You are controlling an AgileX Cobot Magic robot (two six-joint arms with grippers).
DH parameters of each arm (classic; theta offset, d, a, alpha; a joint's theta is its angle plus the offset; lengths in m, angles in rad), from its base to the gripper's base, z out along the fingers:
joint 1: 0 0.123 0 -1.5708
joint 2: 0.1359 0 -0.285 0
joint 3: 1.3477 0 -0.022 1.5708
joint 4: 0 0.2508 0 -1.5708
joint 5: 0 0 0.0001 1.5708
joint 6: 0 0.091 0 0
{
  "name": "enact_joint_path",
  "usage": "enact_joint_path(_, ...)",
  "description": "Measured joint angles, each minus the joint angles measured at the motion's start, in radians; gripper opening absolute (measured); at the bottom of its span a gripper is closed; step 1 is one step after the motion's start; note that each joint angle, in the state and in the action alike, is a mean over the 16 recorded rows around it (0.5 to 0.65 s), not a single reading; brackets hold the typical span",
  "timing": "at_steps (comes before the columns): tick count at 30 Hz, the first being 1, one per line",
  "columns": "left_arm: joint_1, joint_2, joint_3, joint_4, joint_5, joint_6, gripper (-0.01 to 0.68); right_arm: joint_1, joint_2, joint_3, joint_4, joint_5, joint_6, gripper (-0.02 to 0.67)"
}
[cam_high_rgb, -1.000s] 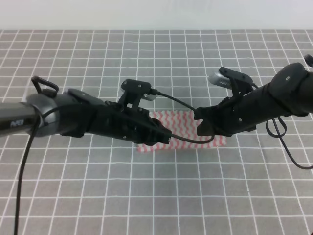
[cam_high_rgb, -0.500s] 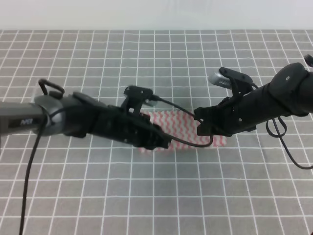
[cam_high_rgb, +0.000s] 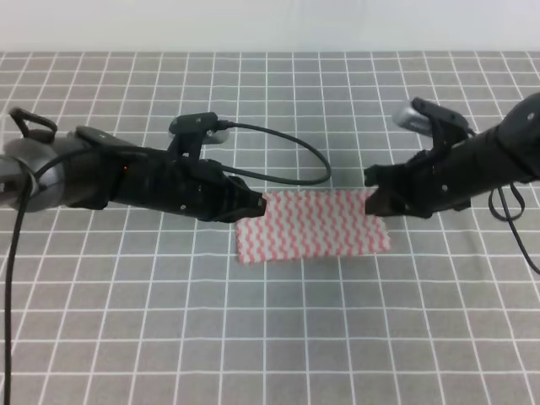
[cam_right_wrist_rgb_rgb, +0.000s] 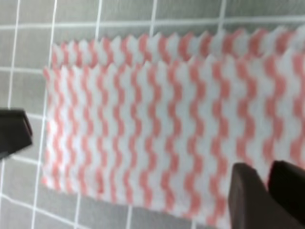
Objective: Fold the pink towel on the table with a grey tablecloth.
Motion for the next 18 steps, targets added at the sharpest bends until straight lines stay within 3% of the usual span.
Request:
enact_joint_path(9,0.017,0.044,0.000,0.004,-0.013,-0.012,-0.002,-0.018,0.002,-0.052,-0.032,0.027,0.024,0.227)
enact_joint_path(18,0.017,0.069,0.000,0.007,-0.017,-0.013,-0.002,-0.018,0.035,-0.069,-0.079,0.043,0.056,0.259)
